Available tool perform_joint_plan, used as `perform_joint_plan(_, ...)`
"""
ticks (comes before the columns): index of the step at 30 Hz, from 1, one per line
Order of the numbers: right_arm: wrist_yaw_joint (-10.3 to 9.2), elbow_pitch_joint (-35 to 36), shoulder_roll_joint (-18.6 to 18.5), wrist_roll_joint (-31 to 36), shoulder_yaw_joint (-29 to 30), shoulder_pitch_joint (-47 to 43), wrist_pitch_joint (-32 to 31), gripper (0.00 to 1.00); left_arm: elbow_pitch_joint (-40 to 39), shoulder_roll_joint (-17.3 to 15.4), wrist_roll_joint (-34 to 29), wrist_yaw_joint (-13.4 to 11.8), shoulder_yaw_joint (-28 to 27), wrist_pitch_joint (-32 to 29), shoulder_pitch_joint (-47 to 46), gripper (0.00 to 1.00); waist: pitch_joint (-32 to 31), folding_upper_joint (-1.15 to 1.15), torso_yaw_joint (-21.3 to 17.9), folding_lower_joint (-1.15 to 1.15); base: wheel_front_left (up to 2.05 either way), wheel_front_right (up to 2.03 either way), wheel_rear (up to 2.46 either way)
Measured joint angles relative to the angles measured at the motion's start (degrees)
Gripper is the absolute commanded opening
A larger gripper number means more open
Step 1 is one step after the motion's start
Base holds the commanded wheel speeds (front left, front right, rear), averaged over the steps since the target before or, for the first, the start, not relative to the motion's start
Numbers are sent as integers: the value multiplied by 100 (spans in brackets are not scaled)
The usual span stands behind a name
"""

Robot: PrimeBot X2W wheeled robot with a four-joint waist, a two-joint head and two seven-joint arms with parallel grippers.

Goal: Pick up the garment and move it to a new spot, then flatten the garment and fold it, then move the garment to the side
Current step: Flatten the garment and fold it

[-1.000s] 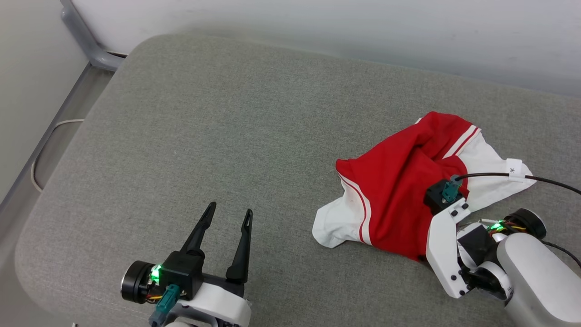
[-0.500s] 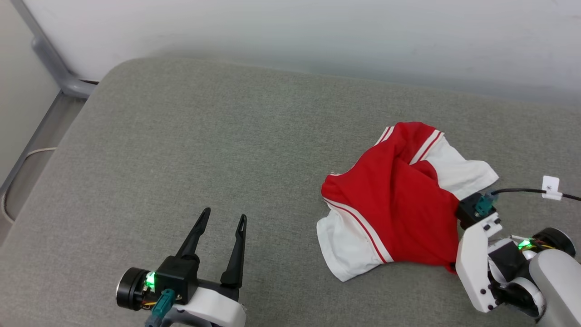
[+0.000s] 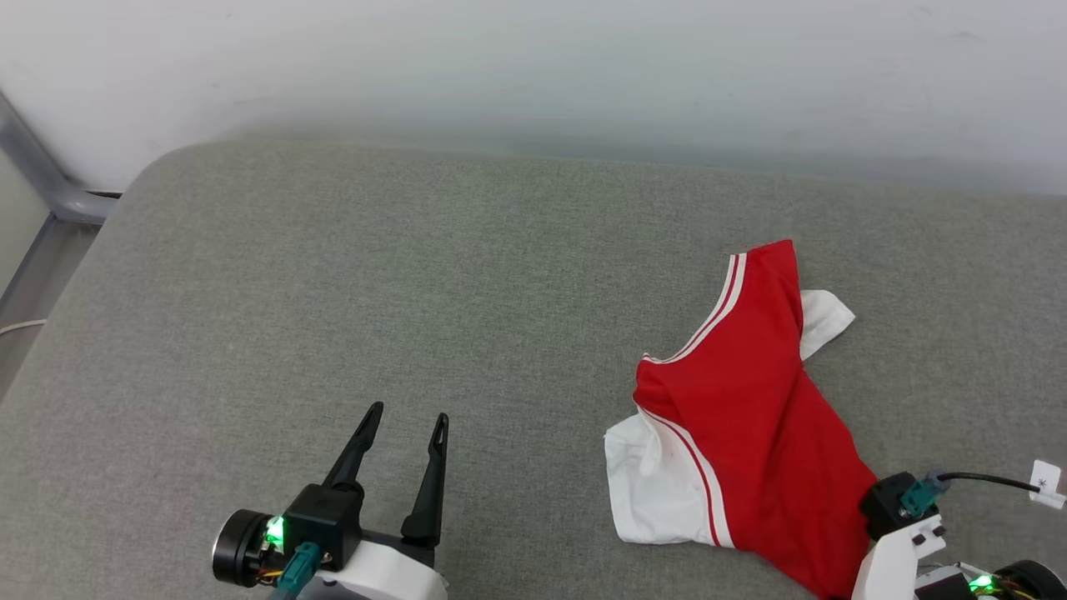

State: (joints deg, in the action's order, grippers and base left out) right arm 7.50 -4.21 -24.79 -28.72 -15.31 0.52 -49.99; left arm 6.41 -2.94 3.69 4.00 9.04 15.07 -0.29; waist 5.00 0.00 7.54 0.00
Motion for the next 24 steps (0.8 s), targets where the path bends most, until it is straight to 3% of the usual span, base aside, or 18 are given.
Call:
perform_joint_plan(1, 1, 77, 73, 60, 55, -73, 11, 24, 11, 0, -1, 3, -3, 0, 5, 100, -4, 0, -24, 0, 0, 0, 0)
perform_joint_plan(2, 1, 147, 133, 148, 112, -114, 87, 100, 23, -1, -2, 12, -4, 0, 5, 100, -10, 0, -46, 0, 0, 0, 0)
perform_joint_plan(8, 1, 689, 455, 223, 433, -93, 656, 100, 59, 0, -23, 102, 7, 0, 5, 100, -99, 0, -183, 0, 0, 0, 0)
perform_joint_plan(17, 2, 1584, 527, 605, 1256, 294, 2419, 100, 397, 0, 278, 258, 352, -75, -130, 100, -61, 0, -545, 0, 0, 0, 0)
perform_joint_plan(20, 1, 1629, 677, 809, 1596, 328, 3040, 100, 547, 3, 638, 307, 621, -720, -403, 100, 14, 0, -665, 0, 0, 0, 0)
perform_joint_plan(24, 1, 1500, 857, 1083, 1762, 230, 3582, 100, 582, -160, 900, 334, 1092, -2324, -899, 100, 136, 0, -821, 0, 0, 0, 0)
